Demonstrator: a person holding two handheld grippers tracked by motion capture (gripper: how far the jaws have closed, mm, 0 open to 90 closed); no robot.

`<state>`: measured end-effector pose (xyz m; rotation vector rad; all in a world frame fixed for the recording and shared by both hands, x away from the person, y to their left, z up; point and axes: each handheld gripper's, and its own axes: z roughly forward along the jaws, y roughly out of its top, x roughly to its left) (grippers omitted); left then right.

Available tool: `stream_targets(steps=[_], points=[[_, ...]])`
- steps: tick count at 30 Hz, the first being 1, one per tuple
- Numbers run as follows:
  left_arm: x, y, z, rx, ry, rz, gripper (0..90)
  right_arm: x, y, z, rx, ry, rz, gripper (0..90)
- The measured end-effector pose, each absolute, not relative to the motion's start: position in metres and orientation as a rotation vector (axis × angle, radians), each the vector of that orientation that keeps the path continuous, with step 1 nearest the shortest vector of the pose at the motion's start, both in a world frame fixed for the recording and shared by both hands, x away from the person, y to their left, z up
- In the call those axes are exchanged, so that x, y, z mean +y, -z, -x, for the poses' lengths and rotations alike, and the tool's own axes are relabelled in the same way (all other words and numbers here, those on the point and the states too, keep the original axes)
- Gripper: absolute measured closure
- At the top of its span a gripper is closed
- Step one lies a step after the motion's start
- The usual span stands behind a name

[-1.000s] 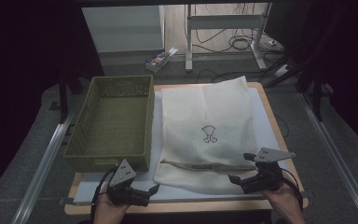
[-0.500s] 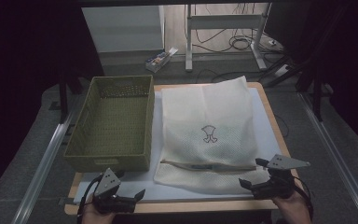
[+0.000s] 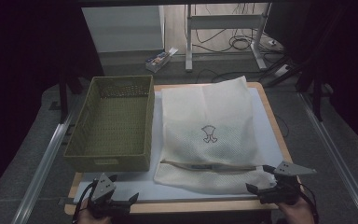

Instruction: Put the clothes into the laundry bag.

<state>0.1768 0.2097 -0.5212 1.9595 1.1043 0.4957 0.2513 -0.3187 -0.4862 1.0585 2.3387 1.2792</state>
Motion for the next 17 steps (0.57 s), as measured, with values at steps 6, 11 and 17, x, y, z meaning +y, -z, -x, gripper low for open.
stream_targets(steps=[6,11,17], points=[[0.221,0.523,-0.178,1.145,-0.443,-1.880,0.1,-0.326,0.495,-0.250,2.360,-1.268,-1.099,0.0],[0.226,0.524,-0.179,1.163,-0.417,-1.841,0.6,-0.324,0.505,-0.252,2.437,-1.220,-1.122,0.0],[0.224,0.524,-0.179,1.158,-0.419,-1.853,1.2,-0.323,0.505,-0.252,2.437,-1.209,-1.121,0.0]])
